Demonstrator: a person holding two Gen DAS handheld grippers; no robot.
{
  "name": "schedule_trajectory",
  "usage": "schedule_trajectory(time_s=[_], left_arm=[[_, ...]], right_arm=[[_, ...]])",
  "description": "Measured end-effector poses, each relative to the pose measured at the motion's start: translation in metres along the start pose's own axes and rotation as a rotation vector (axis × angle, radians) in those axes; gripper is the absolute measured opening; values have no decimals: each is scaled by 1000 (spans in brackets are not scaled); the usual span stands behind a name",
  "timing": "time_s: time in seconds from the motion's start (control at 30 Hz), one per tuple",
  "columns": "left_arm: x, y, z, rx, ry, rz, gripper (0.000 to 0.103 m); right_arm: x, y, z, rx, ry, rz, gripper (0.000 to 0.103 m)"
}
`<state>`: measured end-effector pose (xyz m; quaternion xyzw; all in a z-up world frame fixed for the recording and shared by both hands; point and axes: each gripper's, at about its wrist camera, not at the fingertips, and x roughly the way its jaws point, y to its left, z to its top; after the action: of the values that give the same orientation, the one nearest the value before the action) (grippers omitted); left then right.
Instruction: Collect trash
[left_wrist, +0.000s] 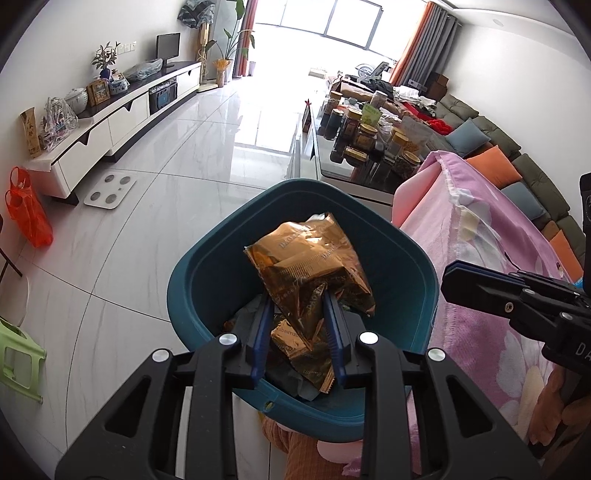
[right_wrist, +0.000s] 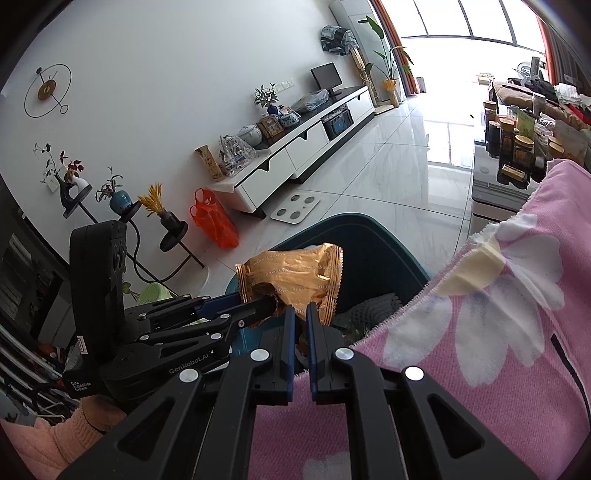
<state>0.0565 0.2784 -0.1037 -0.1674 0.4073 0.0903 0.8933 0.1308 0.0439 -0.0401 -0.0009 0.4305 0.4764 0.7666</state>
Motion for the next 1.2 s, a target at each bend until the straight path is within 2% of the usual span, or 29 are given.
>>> schedule_trajectory(time_s=[0.23,0.4,0.43,0.5,0.53,0.6,0.67,0.7,0.77,0.83,0.9,0.97,1.07,1.2], left_arm=[[8,-2,0,-4,13,-9,30],[5,-6,-1,0,-5,-19,38],[2,-6,-2,3,-14,-20,43],[-6,-9,-3,15,-38,-22,51],[-11,-11,-3,21,-52,-21,56],[-21,-14,-5,37,-78,-22,64],[-31,-20,-7,58,-105,-21,73],[-35,-22,-8,68,-117,-20,76],[-46,-28,-11,84,-143,-17,90],[-55,-34,-15,90,-170,-10,98],[-61,-39,-18,89,-183,-24,98],[-66,-47,-22,104,-199,-20,98],[-76,-64,-29,129,-232,-28,98],[-86,-92,-38,167,-278,-50,98]], right_arm=[[-2,-5,1,30,-9,3,9],[-8,-11,-3,43,-20,0,15],[-10,-12,-5,44,-23,-1,16],[-15,-14,-9,47,-36,-4,27],[-18,-14,-10,47,-41,-8,29],[-24,-17,-14,48,-59,-18,43],[-33,-19,-18,49,-76,-22,47],[-37,-20,-20,49,-85,-25,51],[-47,-21,-25,46,-107,-45,60],[-58,-23,-32,38,-131,-76,66],[-69,-24,-38,26,-154,-116,75],[-80,-25,-46,21,-177,-145,79],[-98,-29,-58,15,-215,-201,90],[-127,-37,-81,33,-281,-281,94]])
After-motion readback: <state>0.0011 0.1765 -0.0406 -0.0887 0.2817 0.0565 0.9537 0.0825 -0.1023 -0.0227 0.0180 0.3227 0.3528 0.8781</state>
